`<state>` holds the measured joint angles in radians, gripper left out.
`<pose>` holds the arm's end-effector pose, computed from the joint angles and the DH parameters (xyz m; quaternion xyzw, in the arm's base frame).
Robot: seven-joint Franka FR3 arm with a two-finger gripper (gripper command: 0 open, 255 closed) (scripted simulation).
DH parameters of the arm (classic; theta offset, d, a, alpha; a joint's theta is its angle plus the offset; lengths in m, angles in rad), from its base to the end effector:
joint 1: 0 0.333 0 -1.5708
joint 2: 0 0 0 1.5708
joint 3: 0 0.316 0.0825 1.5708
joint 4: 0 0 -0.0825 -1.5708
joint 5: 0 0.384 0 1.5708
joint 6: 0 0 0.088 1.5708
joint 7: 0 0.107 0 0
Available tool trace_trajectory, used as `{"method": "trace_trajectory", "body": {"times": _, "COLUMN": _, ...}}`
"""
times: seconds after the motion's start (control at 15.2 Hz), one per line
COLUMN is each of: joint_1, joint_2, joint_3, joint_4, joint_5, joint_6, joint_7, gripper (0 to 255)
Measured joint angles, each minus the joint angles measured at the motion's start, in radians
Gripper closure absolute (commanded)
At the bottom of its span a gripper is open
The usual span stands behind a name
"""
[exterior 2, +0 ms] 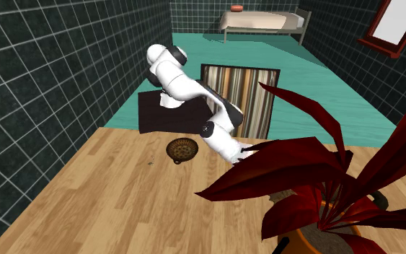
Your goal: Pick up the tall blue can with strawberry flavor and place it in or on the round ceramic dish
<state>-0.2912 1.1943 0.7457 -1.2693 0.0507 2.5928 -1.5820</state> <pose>0.7554 0.1624 0.1655 -0.6848 -0.6314 -0.3204 0.1722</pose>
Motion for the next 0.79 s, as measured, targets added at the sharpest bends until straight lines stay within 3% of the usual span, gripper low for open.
{"method": "trace_trajectory", "body": {"times": 0.13, "joint_1": 0.07, "joint_2": -0.14, "joint_3": -0.117, "joint_4": -0.149, "joint_5": -0.097, "joint_6": 0.064, "joint_7": 0.053, "gripper": 0}}
{"method": "trace_trajectory", "body": {"times": 0.4, "joint_1": 0.313, "joint_2": -0.345, "joint_3": -0.4, "joint_4": -0.351, "joint_5": -0.326, "joint_6": 0.141, "joint_7": 0.201, "gripper": 0}}
{"method": "trace_trajectory", "body": {"times": 0.53, "joint_1": 0.352, "joint_2": -0.352, "joint_3": -0.444, "joint_4": -0.362, "joint_5": -0.363, "joint_6": 0.151, "joint_7": 0.225, "gripper": 0}}
{"method": "trace_trajectory", "body": {"times": 0.79, "joint_1": 0.381, "joint_2": -0.3, "joint_3": -0.47, "joint_4": -0.311, "joint_5": -0.38, "joint_6": 0.157, "joint_7": 0.234, "gripper": 0}}
